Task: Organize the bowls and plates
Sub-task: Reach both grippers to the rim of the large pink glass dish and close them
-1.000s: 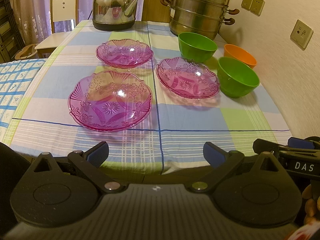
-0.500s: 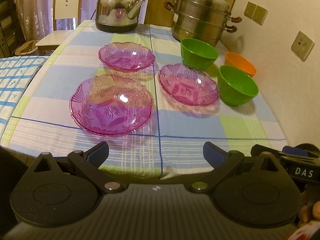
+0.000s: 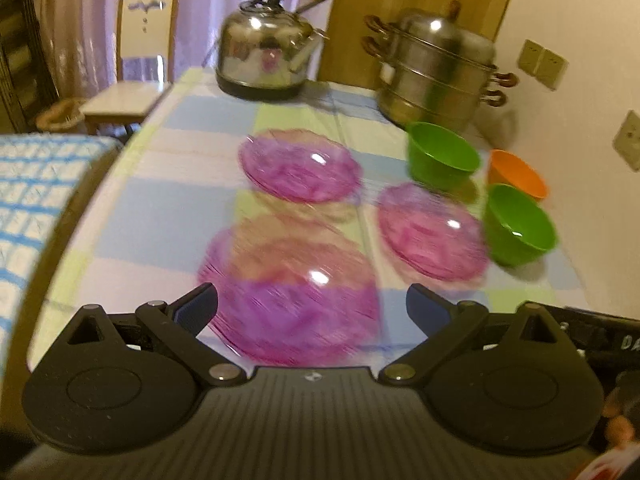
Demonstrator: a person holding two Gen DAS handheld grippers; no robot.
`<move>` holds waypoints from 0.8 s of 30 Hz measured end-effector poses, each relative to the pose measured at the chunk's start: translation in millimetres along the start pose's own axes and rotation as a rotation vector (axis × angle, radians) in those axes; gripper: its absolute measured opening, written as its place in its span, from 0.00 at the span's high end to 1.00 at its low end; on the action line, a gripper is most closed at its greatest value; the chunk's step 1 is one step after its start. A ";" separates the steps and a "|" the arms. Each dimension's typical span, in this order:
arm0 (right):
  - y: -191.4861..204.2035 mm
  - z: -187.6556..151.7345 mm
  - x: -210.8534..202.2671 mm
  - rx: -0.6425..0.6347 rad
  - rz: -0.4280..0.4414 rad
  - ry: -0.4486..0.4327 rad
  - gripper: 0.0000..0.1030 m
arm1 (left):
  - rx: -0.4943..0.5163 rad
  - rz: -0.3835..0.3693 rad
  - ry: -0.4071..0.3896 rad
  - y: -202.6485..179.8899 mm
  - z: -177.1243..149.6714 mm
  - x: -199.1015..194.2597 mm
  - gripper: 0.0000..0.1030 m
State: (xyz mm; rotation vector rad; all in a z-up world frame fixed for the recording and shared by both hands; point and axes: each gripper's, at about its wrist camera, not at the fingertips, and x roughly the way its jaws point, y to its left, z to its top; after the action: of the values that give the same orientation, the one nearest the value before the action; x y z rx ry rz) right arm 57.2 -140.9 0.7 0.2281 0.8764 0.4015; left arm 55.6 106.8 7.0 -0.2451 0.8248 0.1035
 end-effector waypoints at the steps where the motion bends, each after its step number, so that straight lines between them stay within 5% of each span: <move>1: 0.4 1.9 9.8 0.023 0.014 0.020 0.00 | 0.008 0.006 -0.026 6.7 3.3 4.3 0.02; 11: 26.9 1.2 88.7 -0.020 0.071 0.053 0.02 | 0.088 0.063 -0.021 57.0 17.0 67.3 0.03; 13: 29.0 0.0 101.7 -0.031 0.083 0.066 0.17 | 0.071 0.044 0.012 66.4 14.8 79.3 0.07; 17: 29.5 -4.4 122.3 -0.038 0.065 0.082 0.26 | 0.014 -0.029 0.042 81.5 9.6 89.8 0.16; 24: 30.3 -8.9 141.7 -0.018 0.060 0.116 0.49 | 0.026 -0.025 0.091 84.5 0.7 96.5 0.42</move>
State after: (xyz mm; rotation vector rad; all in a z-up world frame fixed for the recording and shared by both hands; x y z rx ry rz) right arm 123.8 -52.2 -93.0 0.2165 0.9813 0.4820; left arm 105.5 188.3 -78.5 -0.2367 0.9124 0.0583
